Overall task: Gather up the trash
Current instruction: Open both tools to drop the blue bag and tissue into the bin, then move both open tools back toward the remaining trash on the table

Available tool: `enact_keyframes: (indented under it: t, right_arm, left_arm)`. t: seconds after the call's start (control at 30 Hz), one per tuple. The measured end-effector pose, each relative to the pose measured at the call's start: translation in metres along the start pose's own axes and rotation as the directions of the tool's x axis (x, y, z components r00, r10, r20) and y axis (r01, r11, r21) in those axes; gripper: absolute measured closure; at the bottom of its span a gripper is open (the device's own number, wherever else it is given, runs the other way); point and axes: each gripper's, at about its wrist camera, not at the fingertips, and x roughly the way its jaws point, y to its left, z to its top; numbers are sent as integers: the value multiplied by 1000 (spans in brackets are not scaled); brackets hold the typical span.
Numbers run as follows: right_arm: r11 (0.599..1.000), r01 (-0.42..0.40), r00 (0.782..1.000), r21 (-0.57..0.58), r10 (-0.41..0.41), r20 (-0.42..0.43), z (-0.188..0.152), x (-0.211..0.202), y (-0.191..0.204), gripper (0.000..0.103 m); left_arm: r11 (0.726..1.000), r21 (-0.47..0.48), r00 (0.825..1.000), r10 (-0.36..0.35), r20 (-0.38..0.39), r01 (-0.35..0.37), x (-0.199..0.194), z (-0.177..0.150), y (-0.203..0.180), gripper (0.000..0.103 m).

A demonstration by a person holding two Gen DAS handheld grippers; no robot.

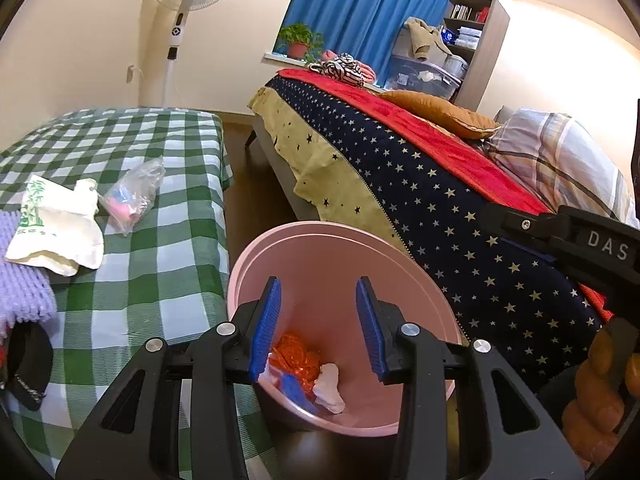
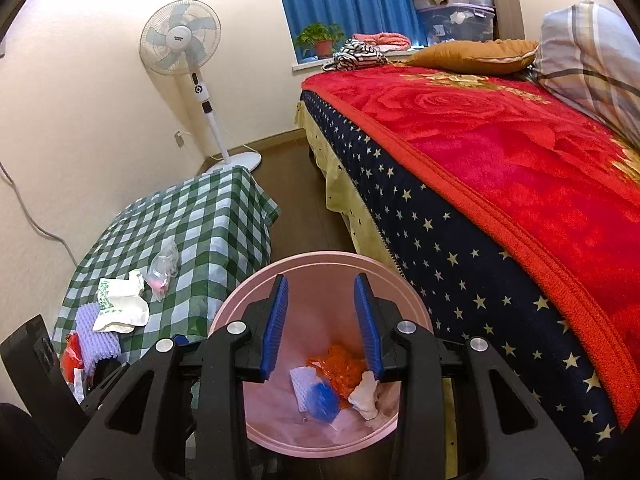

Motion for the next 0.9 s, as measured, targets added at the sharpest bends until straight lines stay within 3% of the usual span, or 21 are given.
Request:
enact_keyframes:
  t: [0.27,0.5,0.63,0.9]
  right_arm:
    - [999,-35,999,-34,36,34,-4,-7,12,68]
    - [994,-74,996,-77,78,43,-11,-11,30,68]
    - [991,-97,994,-93,100,39,-16,-11,40,68]
    - [982,-142,989,-122,146,28,-23,-12,64,68]
  left_arm:
    - [999,-1,998,33,51,-33,-25,6,13,70]
    - [993,-34,987,117,106,-114,-54,11,33,70]
    - [976,-59,965,214,152,-207,-77,14,49,69]
    - [941,-124,924,334,188,-315,-108,13,82,69]
